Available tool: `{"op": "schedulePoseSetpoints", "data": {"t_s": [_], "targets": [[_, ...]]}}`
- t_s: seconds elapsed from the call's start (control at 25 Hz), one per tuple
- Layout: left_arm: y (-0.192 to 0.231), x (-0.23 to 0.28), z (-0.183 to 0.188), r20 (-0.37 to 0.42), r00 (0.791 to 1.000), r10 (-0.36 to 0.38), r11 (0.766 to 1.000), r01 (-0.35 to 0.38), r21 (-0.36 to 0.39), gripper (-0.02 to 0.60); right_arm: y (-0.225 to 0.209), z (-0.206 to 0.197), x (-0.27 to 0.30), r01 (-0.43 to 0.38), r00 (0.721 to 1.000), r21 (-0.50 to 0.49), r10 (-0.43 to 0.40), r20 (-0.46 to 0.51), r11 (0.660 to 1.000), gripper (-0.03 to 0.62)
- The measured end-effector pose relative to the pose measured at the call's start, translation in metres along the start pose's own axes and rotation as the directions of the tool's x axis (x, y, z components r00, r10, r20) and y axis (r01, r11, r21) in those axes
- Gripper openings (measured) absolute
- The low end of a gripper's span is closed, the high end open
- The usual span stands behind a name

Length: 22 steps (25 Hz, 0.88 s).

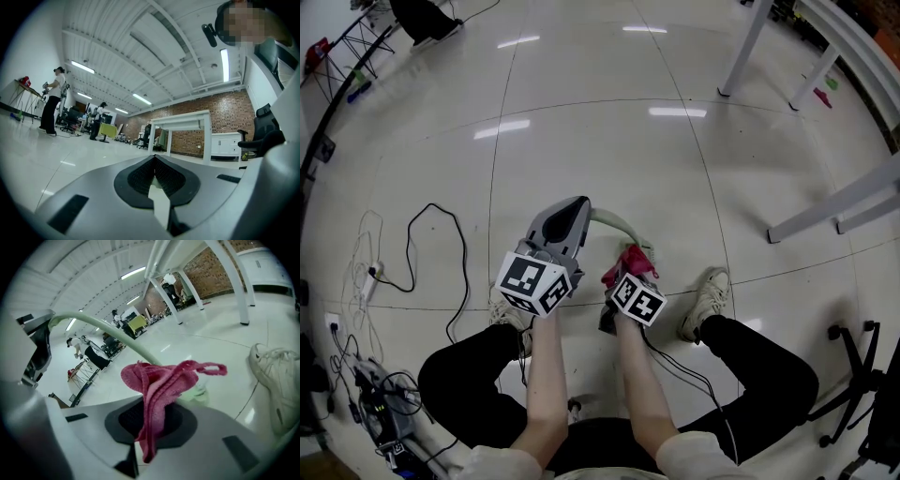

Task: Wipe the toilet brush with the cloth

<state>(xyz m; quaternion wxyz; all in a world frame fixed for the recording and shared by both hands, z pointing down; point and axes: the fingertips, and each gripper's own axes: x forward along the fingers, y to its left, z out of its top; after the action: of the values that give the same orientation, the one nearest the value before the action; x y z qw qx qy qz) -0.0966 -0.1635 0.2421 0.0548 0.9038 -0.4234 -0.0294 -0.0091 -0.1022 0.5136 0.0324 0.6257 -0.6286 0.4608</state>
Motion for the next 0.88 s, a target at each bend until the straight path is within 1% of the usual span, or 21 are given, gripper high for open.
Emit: {"op": "schedulePoseSetpoints", "data": {"t_s": [0.12, 0.2, 0.4, 0.6, 0.68, 0.72, 0.88], "targets": [[0.001, 0.001, 0.001, 0.007, 1.000, -0.003, 1.000, 0.003, -0.001, 0.005, 0.001, 0.012, 0.007, 0.008, 1.000, -0.007, -0.008, 0.003, 1.000, 0.032], [0.001, 0.000, 0.000, 0.011, 1.000, -0.006, 1.000, 0.006, -0.006, 0.005, 0.007, 0.019, 0.007, -0.009, 1.000, -0.026, 0.010, 0.028, 1.000, 0.032], [0.005, 0.000, -0.002, 0.007, 1.000, -0.004, 1.000, 0.004, 0.002, 0.005, 0.046, 0.038, -0.003, -0.088, 0.989, -0.118, 0.101, 0.109, 0.989, 0.032], [0.003, 0.001, -0.001, 0.004, 1.000, -0.005, 1.000, 0.005, -0.006, 0.005, 0.089, 0.067, -0.022, -0.171, 0.964, -0.176, 0.202, 0.175, 0.969, 0.032], [0.001, 0.002, -0.001, -0.001, 1.000, -0.009, 1.000, 0.009, -0.003, 0.005, 0.110, 0.077, -0.034, -0.211, 0.944, -0.244, 0.262, 0.199, 0.946, 0.032], [0.001, 0.003, -0.001, -0.003, 1.000, -0.011, 1.000, 0.011, -0.001, 0.005, 0.122, 0.082, -0.039, -0.229, 0.933, -0.289, 0.294, 0.206, 0.930, 0.032], [-0.003, 0.006, 0.001, -0.013, 1.000, -0.024, 1.000, 0.024, 0.012, 0.005, 0.160, 0.094, -0.057, -0.271, 0.895, -0.461, 0.398, 0.204, 0.845, 0.032]]}}
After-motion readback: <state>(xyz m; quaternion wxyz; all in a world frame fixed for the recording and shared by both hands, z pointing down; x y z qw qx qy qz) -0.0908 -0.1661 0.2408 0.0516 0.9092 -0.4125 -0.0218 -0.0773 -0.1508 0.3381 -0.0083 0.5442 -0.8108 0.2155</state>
